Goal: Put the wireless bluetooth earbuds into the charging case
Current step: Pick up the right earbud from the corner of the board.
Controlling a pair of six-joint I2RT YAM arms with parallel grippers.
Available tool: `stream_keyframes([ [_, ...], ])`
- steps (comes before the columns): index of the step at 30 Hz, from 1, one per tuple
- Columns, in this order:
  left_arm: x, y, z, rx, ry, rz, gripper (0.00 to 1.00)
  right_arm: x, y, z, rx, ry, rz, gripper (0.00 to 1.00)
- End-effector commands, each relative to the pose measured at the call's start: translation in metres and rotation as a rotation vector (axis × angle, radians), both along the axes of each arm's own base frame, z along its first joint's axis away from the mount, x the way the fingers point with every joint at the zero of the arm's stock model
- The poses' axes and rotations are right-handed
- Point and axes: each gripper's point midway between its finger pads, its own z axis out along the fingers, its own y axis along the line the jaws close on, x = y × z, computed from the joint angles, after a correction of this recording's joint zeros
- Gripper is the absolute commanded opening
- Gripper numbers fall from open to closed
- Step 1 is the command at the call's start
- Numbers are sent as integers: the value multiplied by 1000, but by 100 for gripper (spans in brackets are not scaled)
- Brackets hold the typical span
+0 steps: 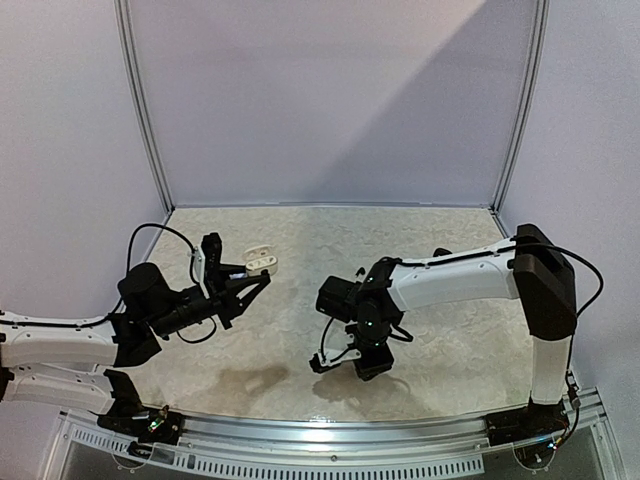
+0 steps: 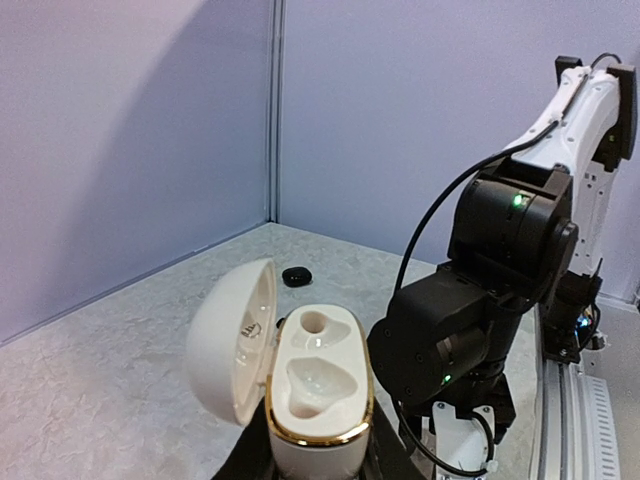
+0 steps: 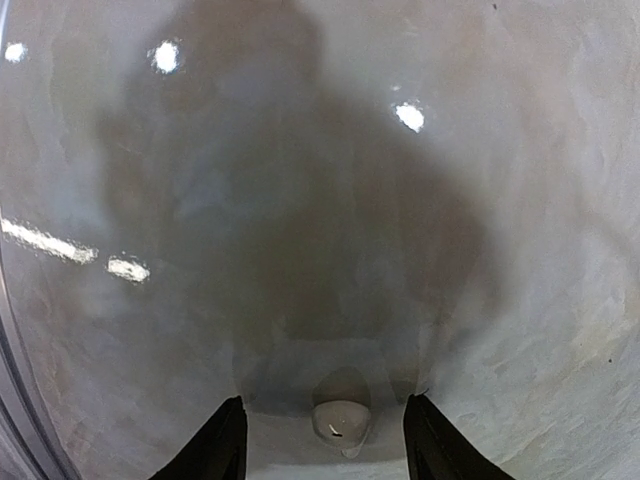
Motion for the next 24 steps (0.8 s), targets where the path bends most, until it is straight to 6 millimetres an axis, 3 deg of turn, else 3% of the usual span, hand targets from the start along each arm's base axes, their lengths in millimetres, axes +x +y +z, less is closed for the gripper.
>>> stream_keyframes([
  [1,1,-1,8,-3,-23,-6,0,2,0,-9,-22,-8,15,49],
  [7,0,-1,8,-2,-24,-8,0,5,-1,-12,-33,-15,-10,33],
  [15,0,-1,8,-1,-24,-10,0,7,2,-14,-42,-15,-53,19],
  [21,1,-1,8,-3,-23,-2,0,16,16,7,21,-34,-150,8],
  [24,3,1,12,-10,-36,16,0,31,30,34,130,-63,-270,4],
])
